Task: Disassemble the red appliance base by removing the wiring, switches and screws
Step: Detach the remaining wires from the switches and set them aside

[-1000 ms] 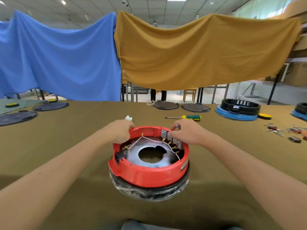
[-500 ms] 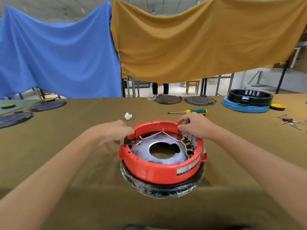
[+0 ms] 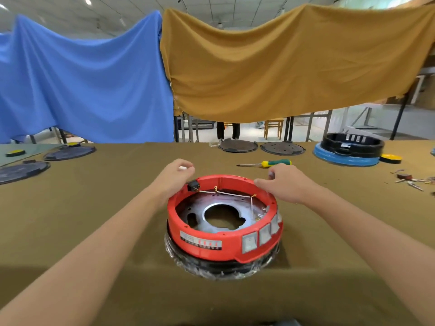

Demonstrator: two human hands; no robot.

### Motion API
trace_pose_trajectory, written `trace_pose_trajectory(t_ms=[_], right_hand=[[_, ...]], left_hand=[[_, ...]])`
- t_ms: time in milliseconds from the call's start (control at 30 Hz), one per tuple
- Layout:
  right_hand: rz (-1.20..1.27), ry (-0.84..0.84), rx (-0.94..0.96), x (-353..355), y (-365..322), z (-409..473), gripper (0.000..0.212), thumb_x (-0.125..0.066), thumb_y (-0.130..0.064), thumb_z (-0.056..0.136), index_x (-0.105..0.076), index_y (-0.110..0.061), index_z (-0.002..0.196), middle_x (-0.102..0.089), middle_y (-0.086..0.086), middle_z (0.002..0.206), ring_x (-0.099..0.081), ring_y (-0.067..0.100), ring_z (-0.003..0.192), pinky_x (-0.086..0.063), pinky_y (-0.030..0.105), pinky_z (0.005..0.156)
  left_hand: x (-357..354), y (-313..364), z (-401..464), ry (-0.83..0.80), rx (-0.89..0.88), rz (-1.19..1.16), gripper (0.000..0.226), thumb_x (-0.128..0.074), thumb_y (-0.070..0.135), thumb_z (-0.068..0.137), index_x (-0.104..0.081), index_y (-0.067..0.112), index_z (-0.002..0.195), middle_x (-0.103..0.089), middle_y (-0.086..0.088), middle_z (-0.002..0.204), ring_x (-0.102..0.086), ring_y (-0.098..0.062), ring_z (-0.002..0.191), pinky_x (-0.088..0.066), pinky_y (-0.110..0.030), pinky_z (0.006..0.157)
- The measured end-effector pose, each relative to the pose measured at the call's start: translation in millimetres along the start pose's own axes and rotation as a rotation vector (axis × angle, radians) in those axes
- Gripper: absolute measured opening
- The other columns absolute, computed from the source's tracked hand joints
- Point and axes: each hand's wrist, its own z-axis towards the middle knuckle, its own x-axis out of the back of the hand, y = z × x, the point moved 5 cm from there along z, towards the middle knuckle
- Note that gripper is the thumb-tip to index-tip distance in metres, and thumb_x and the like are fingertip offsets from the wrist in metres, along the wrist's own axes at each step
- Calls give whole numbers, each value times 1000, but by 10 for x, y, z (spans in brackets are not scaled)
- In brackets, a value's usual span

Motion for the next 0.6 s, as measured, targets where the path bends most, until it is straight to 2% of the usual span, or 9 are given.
trace_pose_trajectory(t_ms=[33,100,167,233,333,400,467,533,600], right_hand=[[17,14,21,-6,-15,25,36,-59,-51,92,-48,-22,73,-53,-6,69,-51,10,64,-34,26,53],[73,4,68,-34,-61,73,28,-60,-47,93,-59,-19,93,-57,-7,82,-54,9,72,-37,26,57],[118,-36,109,-92,-122,116,31,-61,-43,94,-63,-19,114,-57,-8,98,-55,10,83,-41,27,68],[137,-76,126,-160,-176,151,32,-62,-40,94,-67,-20,117,-61,-2,99,-59,15,93,-47,31,77],[155,-44,137,-186,-204,133,28,-62,-39,93,-74,-17,106,-68,2,87,-63,18,86,-50,33,75],[166,18,167,-140,-188,109,24,-59,-34,95,-73,-17,105,-71,-1,91,-63,13,83,-50,24,68],[202,65,204,-64,-195,84,22,-53,-24,98,-71,-17,107,-66,-12,85,-55,-2,71,-37,10,54],[328,90,219,-1,-212,97,25,-46,-16,101,-70,-17,109,-66,-11,91,-51,-9,61,-33,8,52],[592,117,183,56,-220,100,29,-42,-10,100,-70,-14,106,-68,-2,92,-50,-8,53,-34,12,52]], left_hand=[[11,-50,-8,-4,81,11,26,-58,30,91,-55,24,115,-60,0,114,-57,-16,80,-43,-27,64],[21,-149,-114,-93,222,180,37,-59,29,75,-50,26,111,-60,1,101,-57,-18,74,-43,-27,60],[10,-208,-218,-155,216,319,31,-50,15,76,-54,21,106,-64,-5,83,-59,-20,63,-44,-26,53],[7,-211,-230,-127,121,350,33,-41,2,79,-59,14,103,-68,-16,86,-59,-25,59,-44,-28,50],[26,-141,-160,-133,27,376,46,-35,-8,78,-65,13,106,-69,-22,100,-67,-37,80,-55,-44,64],[13,-98,-68,-196,-8,393,57,-33,-12,78,-65,17,115,-69,-15,107,-67,-36,97,-57,-47,82],[-60,-16,-6,-267,-84,487,58,-37,-11,83,-62,22,124,-67,-6,117,-62,-29,109,-51,-44,95],[-138,56,41,-266,-178,583,50,-46,-4,91,-54,22,133,-62,-2,128,-57,-23,119,-43,-35,103],[-164,59,68,-202,-205,644,43,-52,11,95,-45,22,136,-60,-7,128,-56,-24,115,-42,-31,97]])
